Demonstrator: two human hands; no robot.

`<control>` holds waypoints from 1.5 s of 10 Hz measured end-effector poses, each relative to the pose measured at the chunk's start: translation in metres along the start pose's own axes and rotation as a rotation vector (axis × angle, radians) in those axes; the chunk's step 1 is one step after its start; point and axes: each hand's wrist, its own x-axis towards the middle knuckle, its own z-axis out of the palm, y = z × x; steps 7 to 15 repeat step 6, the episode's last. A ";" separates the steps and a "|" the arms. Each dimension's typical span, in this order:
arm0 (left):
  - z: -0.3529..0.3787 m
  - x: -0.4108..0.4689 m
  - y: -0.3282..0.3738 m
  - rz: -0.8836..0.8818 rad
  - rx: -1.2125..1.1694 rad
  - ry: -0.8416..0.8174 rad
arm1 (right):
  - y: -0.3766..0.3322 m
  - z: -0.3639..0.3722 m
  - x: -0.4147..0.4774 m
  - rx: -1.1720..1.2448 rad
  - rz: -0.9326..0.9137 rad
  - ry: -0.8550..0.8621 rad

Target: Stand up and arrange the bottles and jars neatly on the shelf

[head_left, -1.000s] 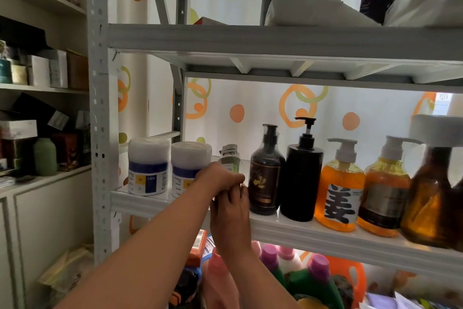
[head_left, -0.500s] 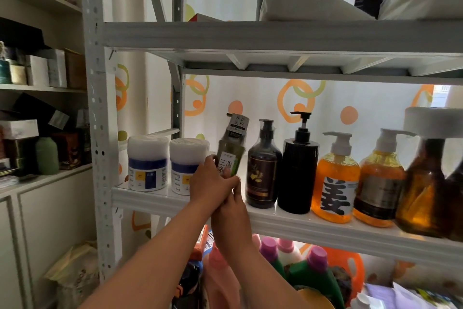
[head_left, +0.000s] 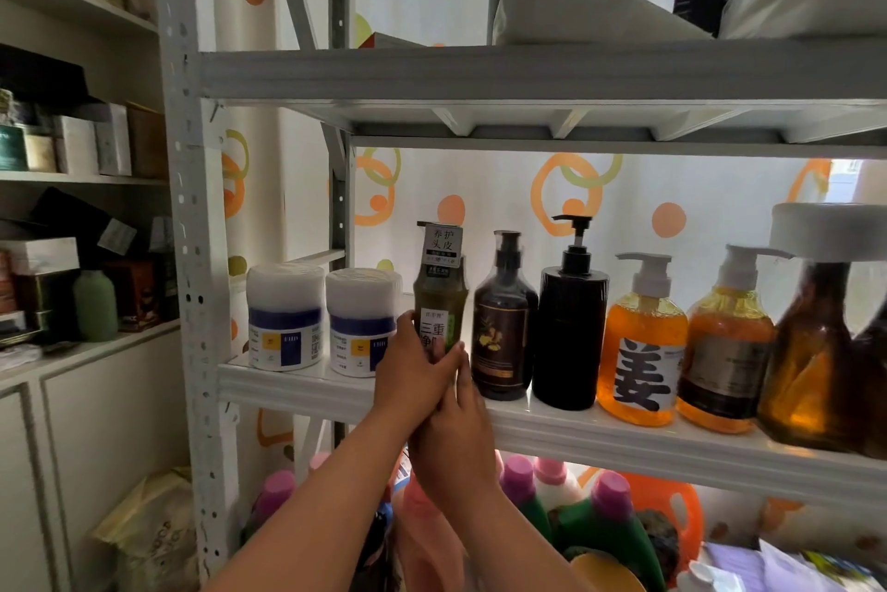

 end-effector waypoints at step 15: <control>-0.014 -0.033 0.017 0.018 0.055 0.099 | 0.000 -0.064 -0.004 0.076 -0.124 -0.199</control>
